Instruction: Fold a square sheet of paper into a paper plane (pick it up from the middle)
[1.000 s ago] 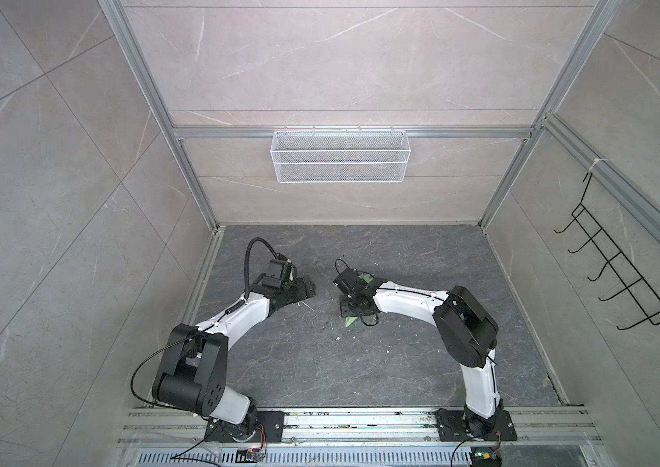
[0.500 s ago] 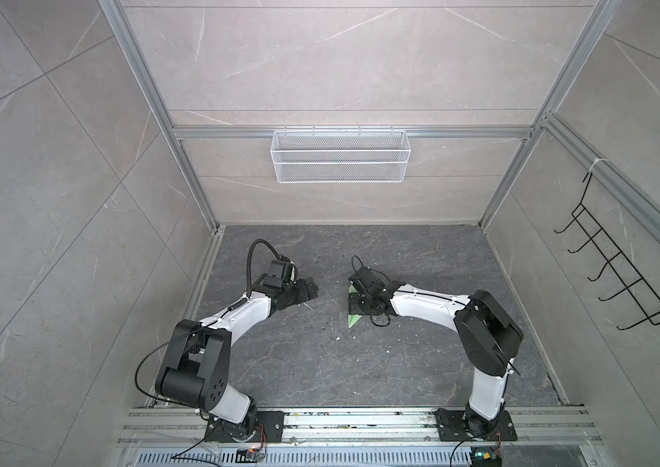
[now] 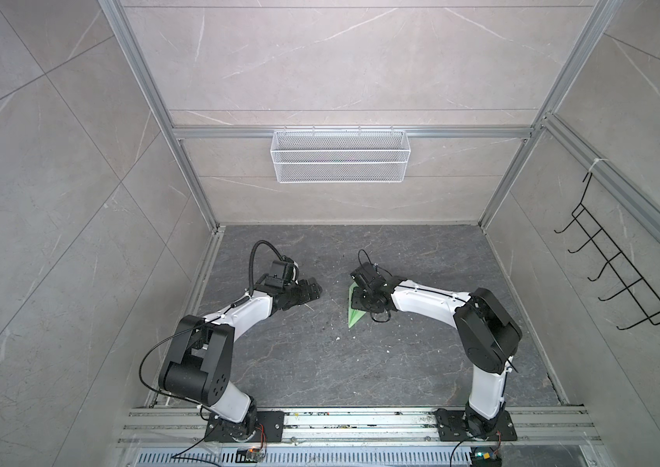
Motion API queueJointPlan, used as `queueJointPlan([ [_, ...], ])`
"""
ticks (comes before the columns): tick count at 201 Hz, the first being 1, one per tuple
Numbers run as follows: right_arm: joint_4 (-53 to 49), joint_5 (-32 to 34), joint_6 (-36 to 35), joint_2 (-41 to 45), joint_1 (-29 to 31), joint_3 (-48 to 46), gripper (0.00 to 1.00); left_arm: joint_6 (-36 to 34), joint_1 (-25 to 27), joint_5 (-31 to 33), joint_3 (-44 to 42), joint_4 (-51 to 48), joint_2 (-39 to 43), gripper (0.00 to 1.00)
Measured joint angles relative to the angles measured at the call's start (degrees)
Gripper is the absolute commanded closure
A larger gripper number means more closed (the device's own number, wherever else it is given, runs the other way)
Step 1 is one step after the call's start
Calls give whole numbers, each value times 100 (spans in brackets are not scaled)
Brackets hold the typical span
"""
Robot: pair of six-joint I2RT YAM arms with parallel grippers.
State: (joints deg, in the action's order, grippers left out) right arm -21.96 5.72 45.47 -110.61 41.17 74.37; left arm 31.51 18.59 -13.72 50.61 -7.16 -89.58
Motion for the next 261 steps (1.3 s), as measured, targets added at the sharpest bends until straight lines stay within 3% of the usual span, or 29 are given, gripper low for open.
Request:
queueJointPlan([
  [106, -592, 52, 544, -619, 63, 597, 62, 2, 0, -37, 0, 48, -179, 4],
  [181, -874, 195, 588, -695, 81, 732, 96, 2, 0, -37, 0, 98, -199, 4],
  [208, -914, 240, 164, -629, 50, 699, 96, 2, 0, -35, 0, 101, -197, 3],
  [261, -931, -129, -1488, -120, -98, 282, 94, 13, 0, -31, 0, 101, -197, 3],
])
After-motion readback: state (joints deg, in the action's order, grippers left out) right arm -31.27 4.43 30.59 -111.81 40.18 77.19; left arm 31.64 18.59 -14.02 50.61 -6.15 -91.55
